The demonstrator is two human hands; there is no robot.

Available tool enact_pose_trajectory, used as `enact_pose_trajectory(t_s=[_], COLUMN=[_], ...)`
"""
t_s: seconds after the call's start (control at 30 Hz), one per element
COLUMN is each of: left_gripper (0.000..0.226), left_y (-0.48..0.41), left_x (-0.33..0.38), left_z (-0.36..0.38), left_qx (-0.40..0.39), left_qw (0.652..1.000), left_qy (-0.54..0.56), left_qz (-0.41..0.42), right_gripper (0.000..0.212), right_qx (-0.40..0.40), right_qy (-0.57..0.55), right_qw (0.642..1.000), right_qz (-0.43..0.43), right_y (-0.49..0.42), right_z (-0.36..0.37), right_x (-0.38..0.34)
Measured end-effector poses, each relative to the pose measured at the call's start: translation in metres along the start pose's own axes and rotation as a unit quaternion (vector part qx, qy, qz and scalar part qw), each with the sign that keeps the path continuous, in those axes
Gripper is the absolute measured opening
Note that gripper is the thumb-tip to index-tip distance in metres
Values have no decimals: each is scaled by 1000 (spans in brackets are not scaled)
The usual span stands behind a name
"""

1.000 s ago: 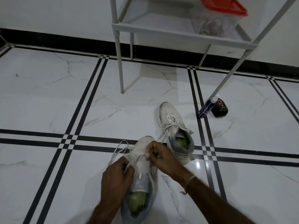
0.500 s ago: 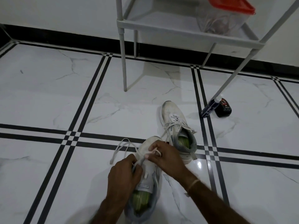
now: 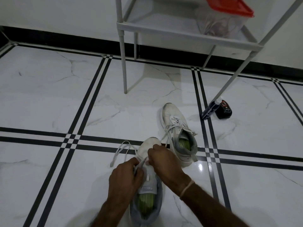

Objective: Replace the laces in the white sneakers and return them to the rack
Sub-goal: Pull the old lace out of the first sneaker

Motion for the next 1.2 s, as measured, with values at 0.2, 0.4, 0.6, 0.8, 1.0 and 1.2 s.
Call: enact_pose_trajectory(t_s=[0.2, 0.4, 0.6, 0.8, 1.0, 1.2], left_gripper=[15, 23, 19, 21, 27, 24], left_y=[-1, -1, 1, -1, -2, -3], left_x=[-1, 1, 2, 1, 0, -1], left_z=[-6, -4, -5, -2, 1, 1], left_qx=[20, 15, 15, 14, 12, 24], left_qw=[1000, 1000, 1000, 999, 1000, 999], left_qy=[-17, -11, -21, -34, -21, -28], left_qz=[-5, -15, -9, -23, -19, -17], right_gripper=[18, 24, 28, 18, 24, 20], right_qx=[39, -67, 31, 7, -115, 29], right_qy=[-668, -64, -535, -383, 49, -671], right_qw=[715, 995, 827, 919, 992, 720], right_qz=[203, 35, 168, 88, 25, 175], right_y=[17, 6, 4, 10, -4, 11], right_z=[-23, -4, -16, -28, -8, -30], right_x=[24, 12, 16, 25, -7, 22])
Point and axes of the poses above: each hand's wrist, its own y-axis away from the middle knuckle, its own z-axis out of the palm, x = y × z, the point moved 3 cm from there along -y, towards the middle knuckle, and after that the axes turned 4 degrees about -x, right-handed, at the moved point
